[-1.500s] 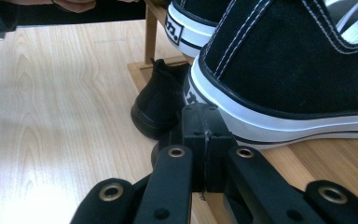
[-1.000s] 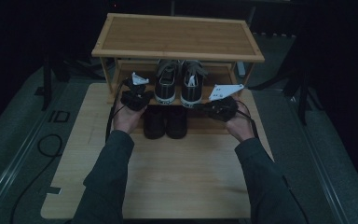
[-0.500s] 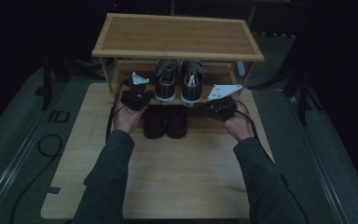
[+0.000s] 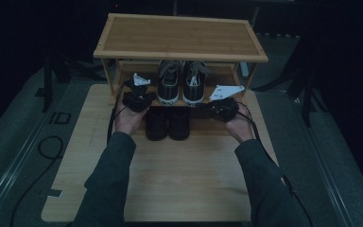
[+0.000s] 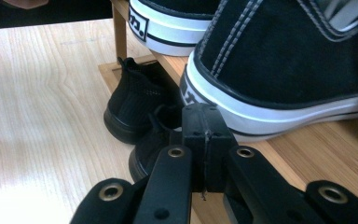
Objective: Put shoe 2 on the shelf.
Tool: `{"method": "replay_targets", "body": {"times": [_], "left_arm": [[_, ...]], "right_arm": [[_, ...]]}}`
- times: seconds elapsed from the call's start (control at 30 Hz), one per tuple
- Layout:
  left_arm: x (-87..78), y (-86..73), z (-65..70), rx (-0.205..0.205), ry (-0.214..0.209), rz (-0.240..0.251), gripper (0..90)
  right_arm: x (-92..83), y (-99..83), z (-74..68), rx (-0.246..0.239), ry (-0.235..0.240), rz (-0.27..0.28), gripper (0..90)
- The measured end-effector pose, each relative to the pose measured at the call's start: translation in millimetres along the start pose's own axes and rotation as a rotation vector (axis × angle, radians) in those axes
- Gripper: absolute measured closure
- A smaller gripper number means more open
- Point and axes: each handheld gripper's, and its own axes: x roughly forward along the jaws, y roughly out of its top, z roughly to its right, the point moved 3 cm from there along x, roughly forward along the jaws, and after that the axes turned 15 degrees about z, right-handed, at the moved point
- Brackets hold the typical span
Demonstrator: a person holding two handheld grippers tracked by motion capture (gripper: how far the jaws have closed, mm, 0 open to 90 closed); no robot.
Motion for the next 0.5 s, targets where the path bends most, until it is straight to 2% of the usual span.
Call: {"method": "replay_targets", "body": {"times": [0.1, 0.27, 0.4, 0.5], "left_arm": [[0.1, 0.1, -0.1, -0.003, 0.001, 0.001, 90.0], [-0.3, 1.0, 0.6, -0.012, -0.001, -0.001, 90.0], [-0.2, 3.0, 3.8, 0.006, 0.004, -0.012, 90.0], [-0.4, 3.2, 4.0, 0.000, 0.002, -0.011, 90.0]], "right_arm": [[-7.0, -1.7, -1.0, -0.001, 0.018, 0.008, 90.0], [-19.5, -9.1, -4.9, -0.020, 0.030, -0.016, 88.6], [-26.8, -17.4, -4.1, -0.009, 0.031, -0.023, 88.4], [-31.0, -24.2, -2.8, 0.001, 0.029, -0.028, 88.4]]}}
